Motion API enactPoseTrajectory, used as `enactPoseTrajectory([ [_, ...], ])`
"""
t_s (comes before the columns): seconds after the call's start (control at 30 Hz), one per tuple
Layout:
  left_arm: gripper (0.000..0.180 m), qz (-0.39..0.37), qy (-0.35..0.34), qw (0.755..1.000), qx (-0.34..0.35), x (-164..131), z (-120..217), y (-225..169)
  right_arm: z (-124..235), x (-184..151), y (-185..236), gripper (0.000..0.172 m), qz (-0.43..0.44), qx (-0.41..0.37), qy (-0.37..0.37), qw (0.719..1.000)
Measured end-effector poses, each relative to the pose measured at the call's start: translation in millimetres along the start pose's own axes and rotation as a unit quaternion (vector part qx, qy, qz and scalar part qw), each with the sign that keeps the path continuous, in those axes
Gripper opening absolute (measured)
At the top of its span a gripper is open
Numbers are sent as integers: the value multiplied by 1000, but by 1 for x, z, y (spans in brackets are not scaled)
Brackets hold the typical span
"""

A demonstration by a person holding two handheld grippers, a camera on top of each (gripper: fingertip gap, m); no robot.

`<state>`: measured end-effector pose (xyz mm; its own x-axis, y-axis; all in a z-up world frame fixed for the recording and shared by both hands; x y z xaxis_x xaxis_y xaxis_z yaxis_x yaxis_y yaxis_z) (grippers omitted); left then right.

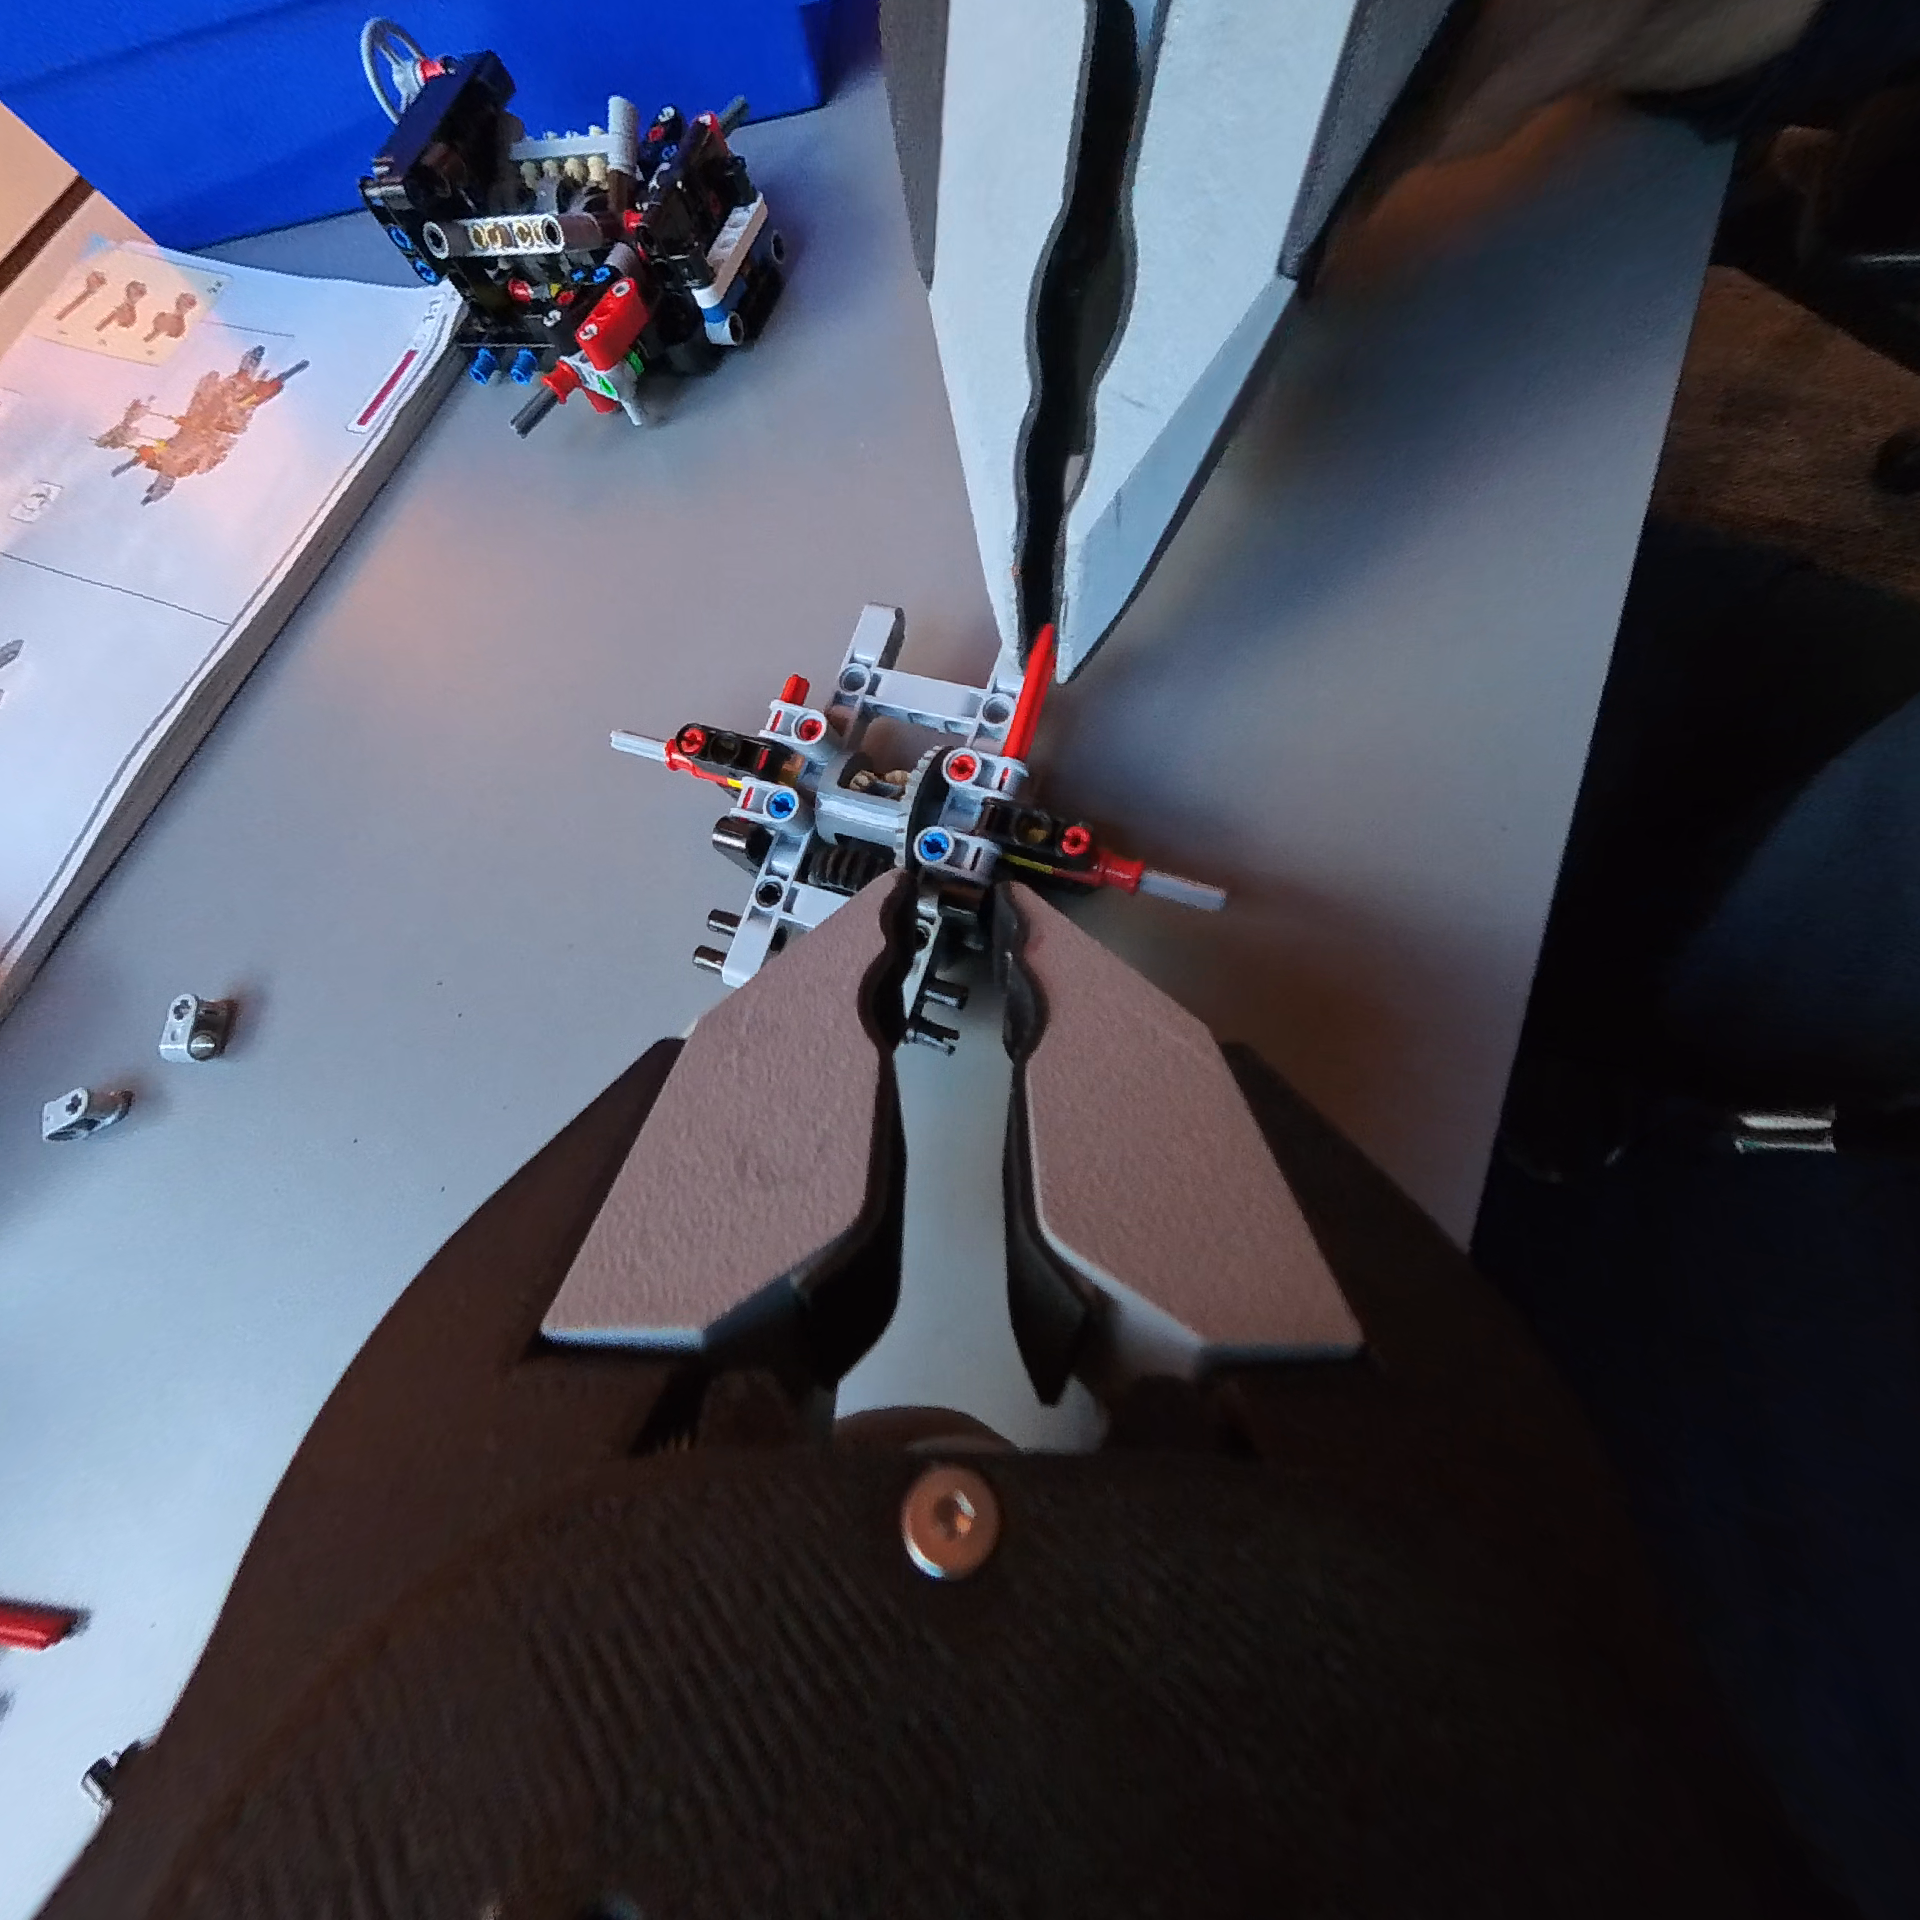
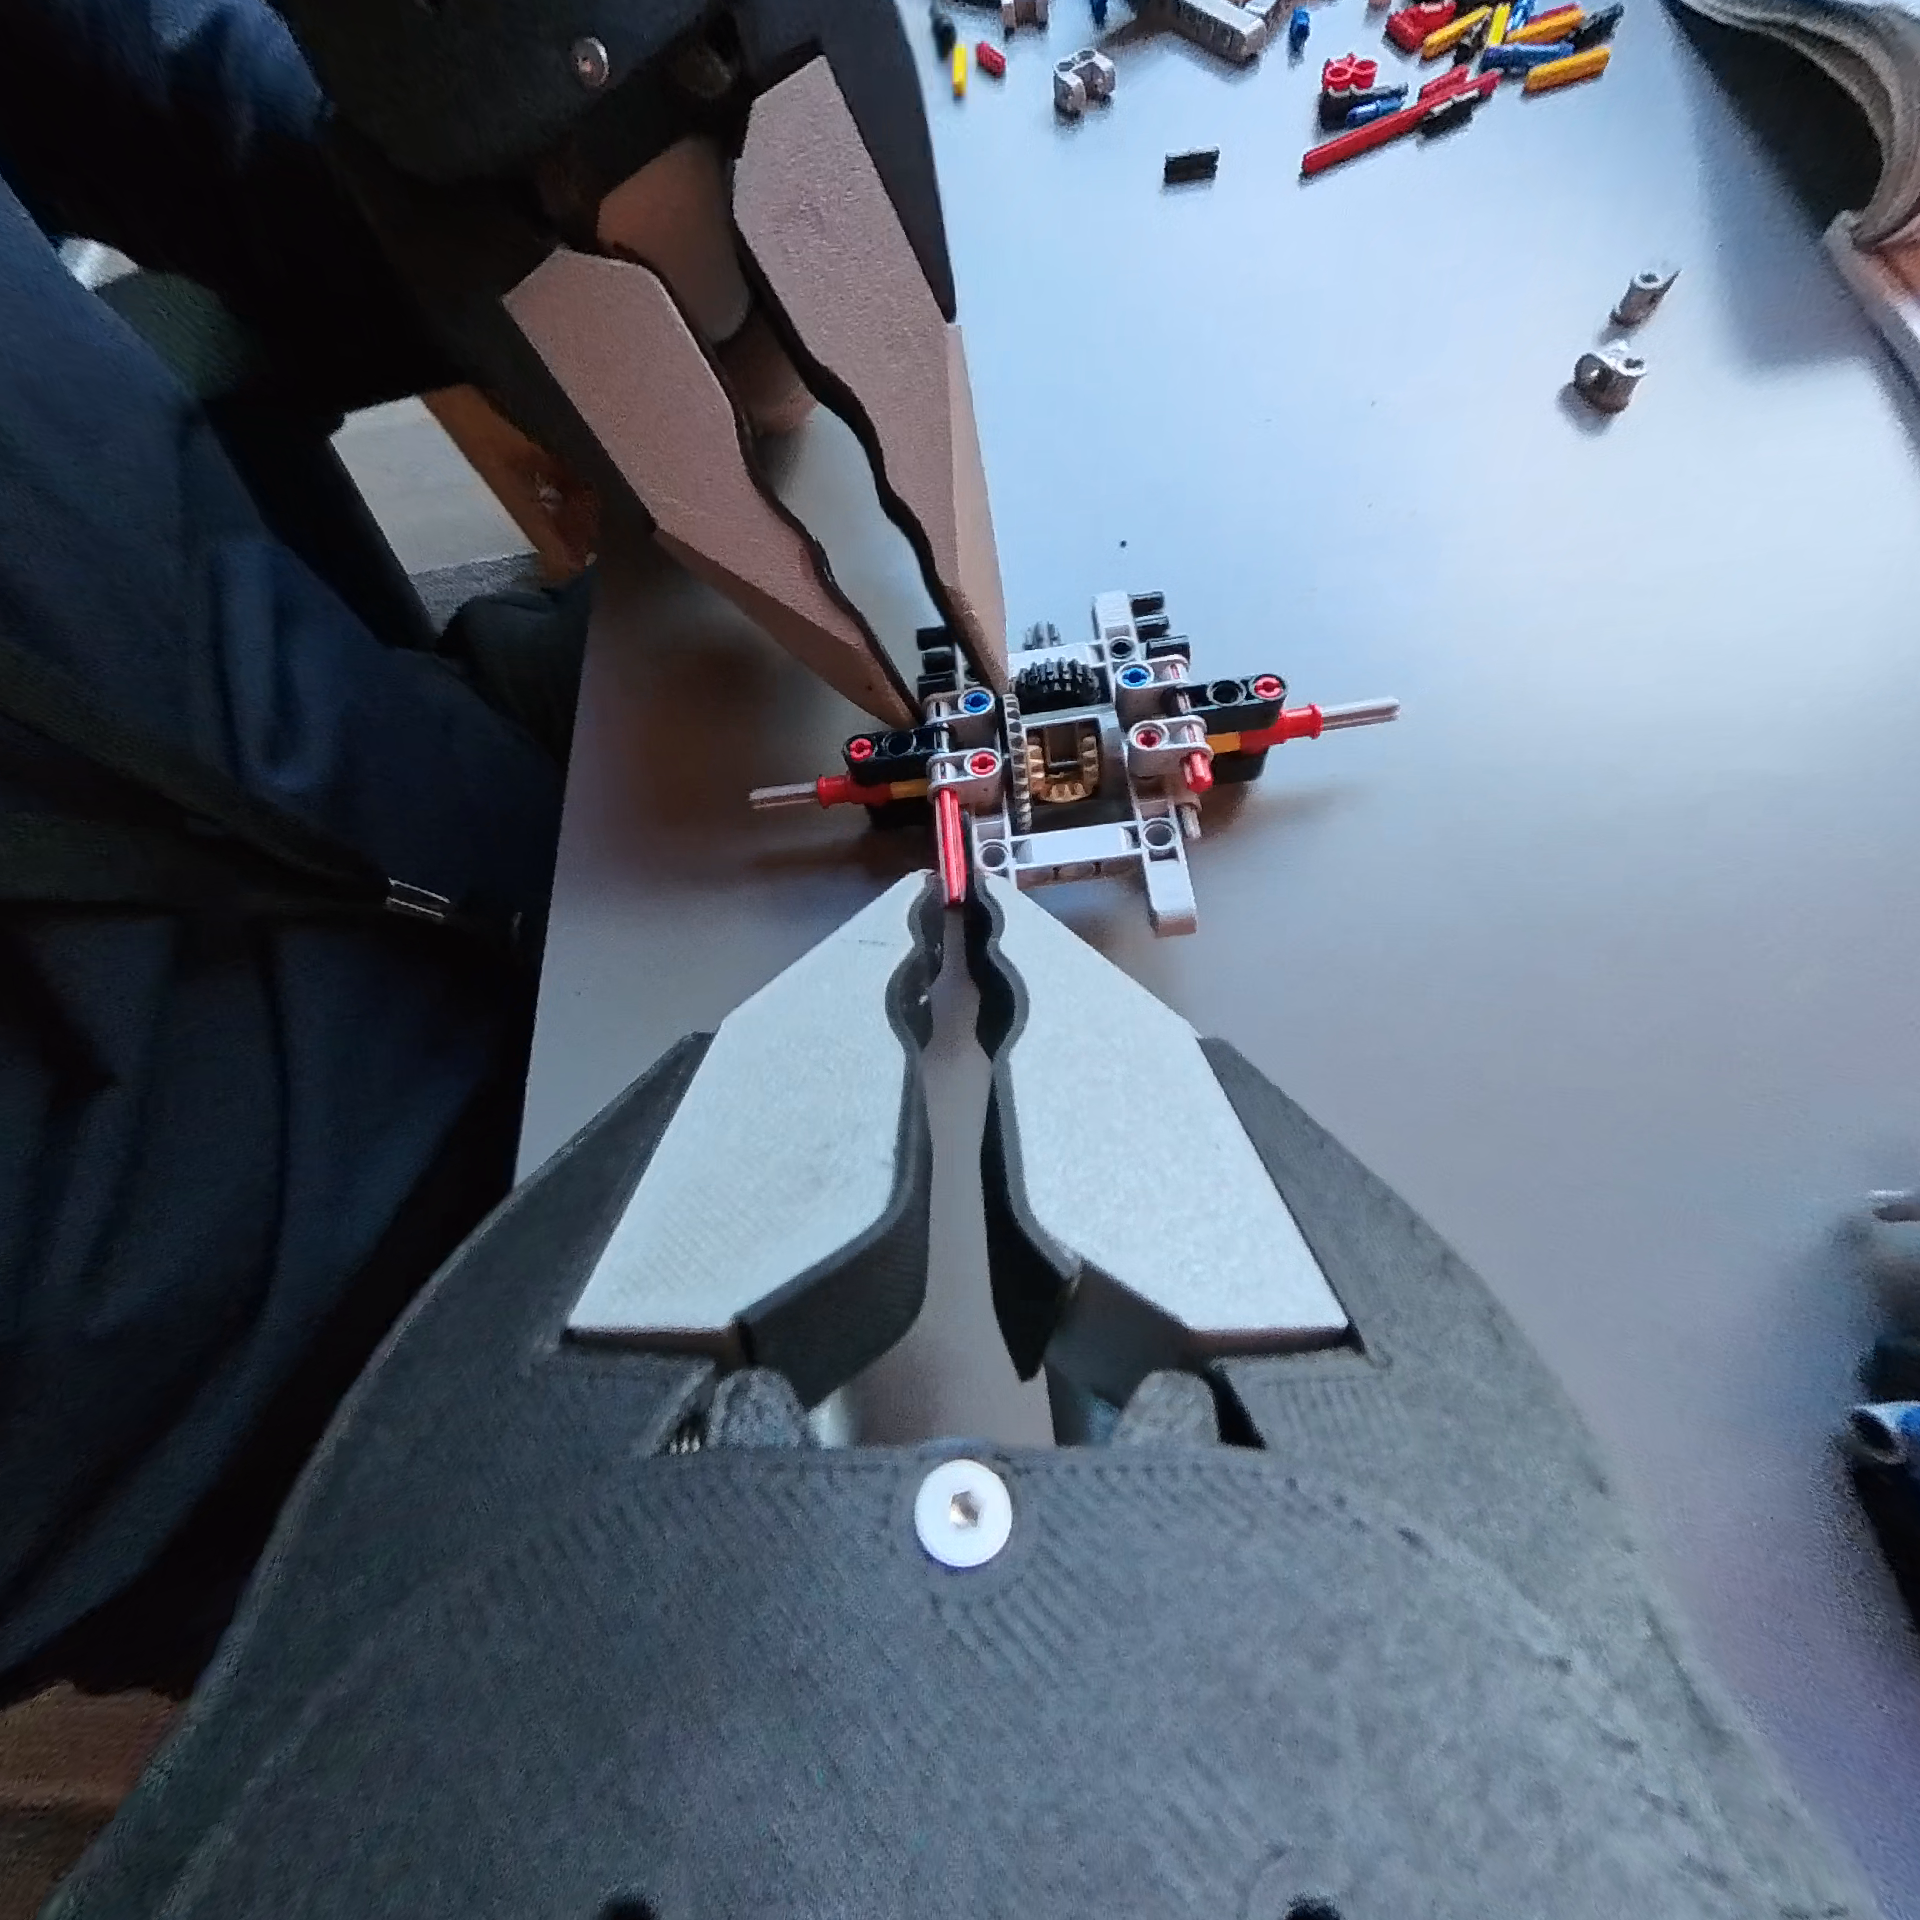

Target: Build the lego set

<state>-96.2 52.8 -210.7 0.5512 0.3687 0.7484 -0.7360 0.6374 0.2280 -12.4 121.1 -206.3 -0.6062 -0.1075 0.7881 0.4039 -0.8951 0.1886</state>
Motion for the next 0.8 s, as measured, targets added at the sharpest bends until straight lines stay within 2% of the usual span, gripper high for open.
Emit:
enactPoseTrajectory([
  [0.23,8,7,3,1000,19,0,0,2,-3,0,-1,1,-85,10,-12,996],
  [0.33,8,13,0,1000,13,0,0,3,-3,0,3,1,-48,-36,-15,998],
  [0.43,10,19,-10,1000,-22,-1,2,4,-4,-1,7,1,-26,-55,-23,998],
  [0.6,43,15,-21,996,-87,0,8,7,-2,-1,7,1,-18,-50,-27,998],
  [0.8,36,-45,2,997,-61,0,1,11,-2,-3,6,1,-9,-49,-20,999],
])
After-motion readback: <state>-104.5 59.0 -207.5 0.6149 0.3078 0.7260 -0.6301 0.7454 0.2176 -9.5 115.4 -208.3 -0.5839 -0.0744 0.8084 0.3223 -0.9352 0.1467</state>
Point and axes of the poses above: each gripper's, where its closed fingertips meet, z back along the fingers, x out of its top, y = z × x across the jaws, the point moved 5 cm from there along z, back along the fingers, and after that the axes turned 4 degrees about -z, right-handed, at the moved point
